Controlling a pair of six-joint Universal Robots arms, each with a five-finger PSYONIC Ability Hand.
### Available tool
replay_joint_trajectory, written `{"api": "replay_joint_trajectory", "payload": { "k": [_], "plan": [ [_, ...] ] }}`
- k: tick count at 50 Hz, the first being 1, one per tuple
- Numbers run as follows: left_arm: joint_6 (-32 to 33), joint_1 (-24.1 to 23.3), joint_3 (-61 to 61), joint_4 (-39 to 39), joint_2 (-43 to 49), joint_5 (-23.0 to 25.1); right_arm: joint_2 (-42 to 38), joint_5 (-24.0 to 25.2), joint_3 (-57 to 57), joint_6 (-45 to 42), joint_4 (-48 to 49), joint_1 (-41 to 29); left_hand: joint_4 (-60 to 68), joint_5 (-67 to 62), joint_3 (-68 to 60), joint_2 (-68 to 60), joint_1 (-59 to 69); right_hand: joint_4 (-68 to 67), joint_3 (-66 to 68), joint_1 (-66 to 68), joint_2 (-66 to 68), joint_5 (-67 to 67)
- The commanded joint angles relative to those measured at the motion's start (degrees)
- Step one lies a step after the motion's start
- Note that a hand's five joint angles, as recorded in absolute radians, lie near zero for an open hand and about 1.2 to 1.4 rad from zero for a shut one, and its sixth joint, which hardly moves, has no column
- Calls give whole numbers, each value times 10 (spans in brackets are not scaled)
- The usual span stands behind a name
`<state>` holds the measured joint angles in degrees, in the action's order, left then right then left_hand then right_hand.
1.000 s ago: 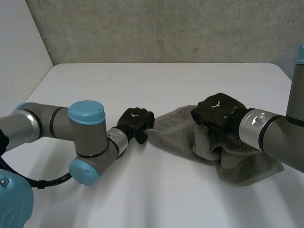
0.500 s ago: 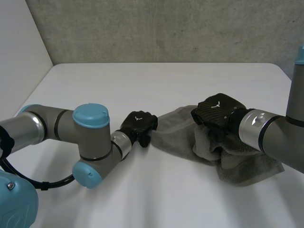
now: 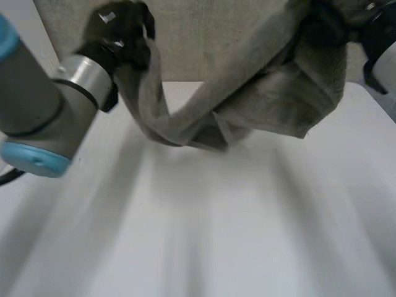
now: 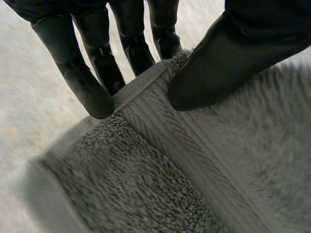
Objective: Fold the towel.
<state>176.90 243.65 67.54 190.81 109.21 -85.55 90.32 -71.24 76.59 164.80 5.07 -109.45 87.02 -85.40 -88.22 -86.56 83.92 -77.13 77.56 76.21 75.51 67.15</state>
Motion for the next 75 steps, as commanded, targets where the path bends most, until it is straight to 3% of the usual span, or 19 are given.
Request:
{"api": "replay_joint_trajectory", "payload": {
  "k": [1, 8, 22, 25, 27, 28, 29, 30, 32, 33, 35, 38, 41, 45, 51, 54, 60, 66, 75],
  "plan": [
    [-29, 18, 18, -26, -29, 8, -8, 33, -27, -29, -153, 22, -70, 154, 82, 66, -39, -29, 24, 38, 45, 28],
    [-14, 19, 36, -109, 12, 9, -67, 36, -43, -142, -291, -6, -70, 154, 82, 66, -39, -29, 24, 38, 45, 28],
    [61, 19, -56, -119, 133, 7, -227, -8, -135, -218, -313, -54, -70, 154, 82, 66, -39, -29, 24, 38, 45, 28],
    [61, 19, -121, -83, 152, 7, -274, -47, -203, -218, -241, -60, -70, 154, 82, 66, -39, -29, 24, 38, 45, 28],
    [54, 20, -173, -14, 154, 2, -284, -72, -233, -221, -88, -66, -70, 154, 82, 66, -39, -29, 24, 38, 45, 28],
    [54, 20, -174, -13, 154, 2, -284, -72, -233, -221, -87, -66, -70, 154, 82, 66, -39, -29, 24, 38, 45, 28],
    [50, 20, -186, 39, 149, 1, -279, -76, -221, -220, 18, -68, -70, 154, 82, 66, -39, -29, 24, 38, 45, 28],
    [50, 20, -186, 40, 149, 1, -279, -76, -221, -220, 19, -68, -70, 154, 82, 66, -39, -29, 24, 38, 45, 28],
    [37, 18, -179, 166, 122, -1, -242, -78, -153, -215, 244, -68, -70, 154, 82, 66, -39, -29, 24, 38, 45, 28],
    [37, 18, -179, 167, 122, -1, -241, -78, -152, -215, 245, -68, -70, 154, 82, 66, -39, -29, 24, 38, 45, 28],
    [19, 30, -165, 244, 87, -6, -185, -79, -85, -212, 397, -67, -70, 154, 82, 66, -39, -29, 24, 38, 45, 28],
    [12, 38, -159, 242, 75, -11, -171, -78, -66, -205, 405, -65, -70, 154, 82, 66, -39, -29, 24, 38, 45, 28],
    [5, 45, -139, 215, 65, -13, -173, -72, -55, -180, 358, -63, -70, 154, 82, 66, -39, -29, 24, 38, 45, 28],
    [5, 46, -83, 170, 65, -11, -188, -33, -50, -150, 225, -63, -70, 154, 82, 66, -39, -29, 24, 38, 45, 28],
    [12, 75, 30, 130, 77, -10, -241, 38, -48, -157, 55, -57, -70, 154, 82, 66, -39, -29, 24, 38, 45, 28],
    [13, 82, 88, 116, 93, -9, -278, 50, -40, -174, -7, -56, -70, 154, 82, 66, -39, -29, 24, 38, 45, 28],
    [24, 82, 158, 96, 126, -8, -341, 48, -20, -227, -82, -57, -70, 154, 82, 66, -39, -29, 24, 38, 45, 28],
    [97, 75, 198, 49, 150, -8, -406, 30, -6, -286, -165, -56, -70, 154, 82, 66, -39, -29, 24, 38, 45, 28],
    [126, 89, 227, 32, 123, -8, -354, 30, 56, -244, -172, -56, -70, 154, 82, 66, -39, -29, 24, 38, 45, 28]
  ]
}}
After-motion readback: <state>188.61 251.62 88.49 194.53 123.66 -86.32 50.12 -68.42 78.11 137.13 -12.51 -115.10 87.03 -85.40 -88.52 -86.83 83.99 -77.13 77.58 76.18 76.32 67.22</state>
